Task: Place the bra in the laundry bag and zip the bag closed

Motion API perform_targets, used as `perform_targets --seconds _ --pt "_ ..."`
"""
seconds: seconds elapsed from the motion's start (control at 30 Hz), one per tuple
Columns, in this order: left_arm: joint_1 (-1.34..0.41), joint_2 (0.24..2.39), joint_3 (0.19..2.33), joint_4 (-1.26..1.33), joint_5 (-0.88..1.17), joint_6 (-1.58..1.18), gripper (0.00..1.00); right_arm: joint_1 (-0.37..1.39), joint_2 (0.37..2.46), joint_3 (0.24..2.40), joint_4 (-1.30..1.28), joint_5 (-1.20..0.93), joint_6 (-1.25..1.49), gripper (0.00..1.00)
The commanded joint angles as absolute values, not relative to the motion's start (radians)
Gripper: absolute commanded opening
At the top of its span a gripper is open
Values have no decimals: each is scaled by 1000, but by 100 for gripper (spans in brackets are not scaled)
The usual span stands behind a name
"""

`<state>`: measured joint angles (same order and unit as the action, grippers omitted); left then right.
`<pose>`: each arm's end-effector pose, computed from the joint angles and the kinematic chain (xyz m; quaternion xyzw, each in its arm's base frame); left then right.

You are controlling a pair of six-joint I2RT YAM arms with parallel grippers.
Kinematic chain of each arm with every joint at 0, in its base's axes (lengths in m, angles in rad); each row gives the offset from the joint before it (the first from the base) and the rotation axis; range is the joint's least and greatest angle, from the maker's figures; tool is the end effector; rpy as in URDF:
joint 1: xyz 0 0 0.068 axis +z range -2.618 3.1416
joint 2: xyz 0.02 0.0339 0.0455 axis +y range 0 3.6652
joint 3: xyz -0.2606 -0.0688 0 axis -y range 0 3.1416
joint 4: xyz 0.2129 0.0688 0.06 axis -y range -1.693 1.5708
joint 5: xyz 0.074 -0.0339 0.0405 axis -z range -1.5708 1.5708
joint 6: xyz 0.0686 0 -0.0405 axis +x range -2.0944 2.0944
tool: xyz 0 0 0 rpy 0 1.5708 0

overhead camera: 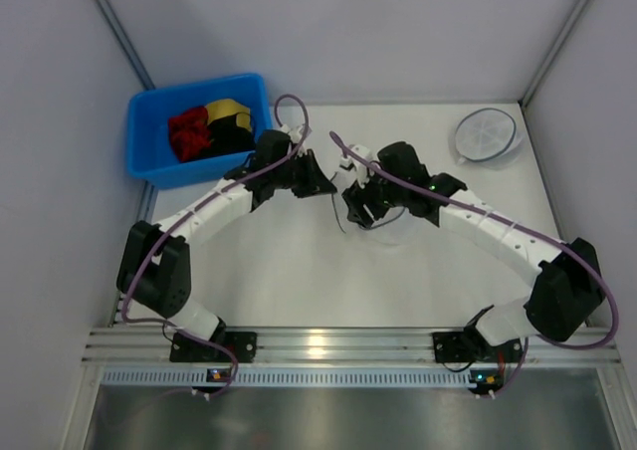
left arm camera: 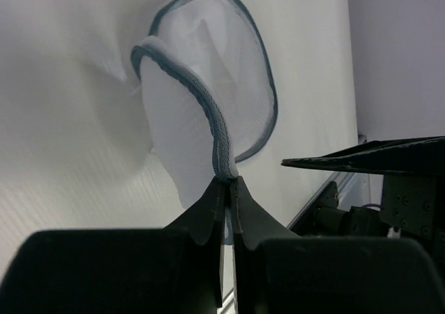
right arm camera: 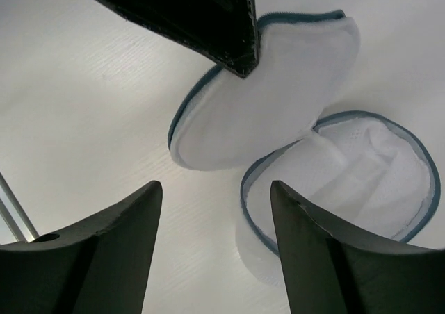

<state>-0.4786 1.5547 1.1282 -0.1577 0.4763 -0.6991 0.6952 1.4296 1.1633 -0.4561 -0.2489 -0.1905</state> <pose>0.2936 -0.1877 0.2662 0.0169 0.8630 -0.4284 0.2673 0.2272 0.2115 0.2805 -0.4337 0.7952 0.2115 0.3672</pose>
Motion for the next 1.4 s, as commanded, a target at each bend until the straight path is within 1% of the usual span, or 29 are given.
perform_targets --seconds 0.0,0.1,0.13,0.2,0.23,0.27,0.33,0.43,0.47,0.53,0.57,0.67,0.83,0.9,0.93,1.0,1.1,1.2,1.3,1.33,1.37 --pt "-466 1600 1186 -190 431 -577 0 625 1367 1132 -442 -262 -177 65" --pt "-457 1655 1242 -207 353 -482 0 490 1394 1129 -433 -334 -117 59" --pt "-451 1689 1271 -212 333 -466 5 432 1408 1143 -440 -362 -109 56" --pt "-443 1724 1310 -219 266 -411 19 413 1465 1158 -459 -350 -117 53" --pt "-437 1752 1342 -221 238 -397 35 413 1488 1163 -465 -333 -124 52" --pt "-433 1762 1359 -221 207 -371 47 411 1511 1175 -482 -327 -123 52" --pt "-416 1776 1400 -219 164 -353 62 411 1586 1189 -491 -313 -115 50" --pt "-381 1740 1439 -225 172 -312 64 411 1696 1203 -489 -252 -120 50" --pt "-380 1740 1442 -225 172 -301 66 411 1697 1206 -485 -252 -120 50" --pt "-358 1692 1450 -225 152 -279 74 411 1764 1232 -477 -210 -130 50" --pt "-344 1680 1463 -230 147 -272 84 413 1788 1245 -477 -195 -132 50" --pt "-264 1657 1511 -302 120 -218 94 410 1884 1298 -476 -135 -141 50" --pt "-85 1696 1621 -394 92 -129 96 396 2000 1390 -471 -106 -182 50" --pt "-31 1730 1644 -402 92 -110 96 385 2019 1408 -465 -106 -201 50" --pt "29 1746 1669 -403 97 -104 96 384 2020 1419 -465 -104 -206 50" --pt "73 1796 1706 -402 115 -86 96 380 2026 1457 -472 -101 -216 51" --pt "153 1873 1779 -402 156 -69 93 376 2007 1505 -497 -95 -228 52" --pt "216 1955 1864 -403 147 -90 91 376 1959 1546 -531 -130 -236 58" --pt "271 2046 1936 -390 138 -110 89 376 1896 1568 -557 -198 -238 69" --pt "288 2069 1951 -376 123 -107 88 377 1878 1574 -564 -216 -236 79" --pt "293 2091 1986 -367 121 -101 88 377 1849 1574 -568 -231 -230 85"
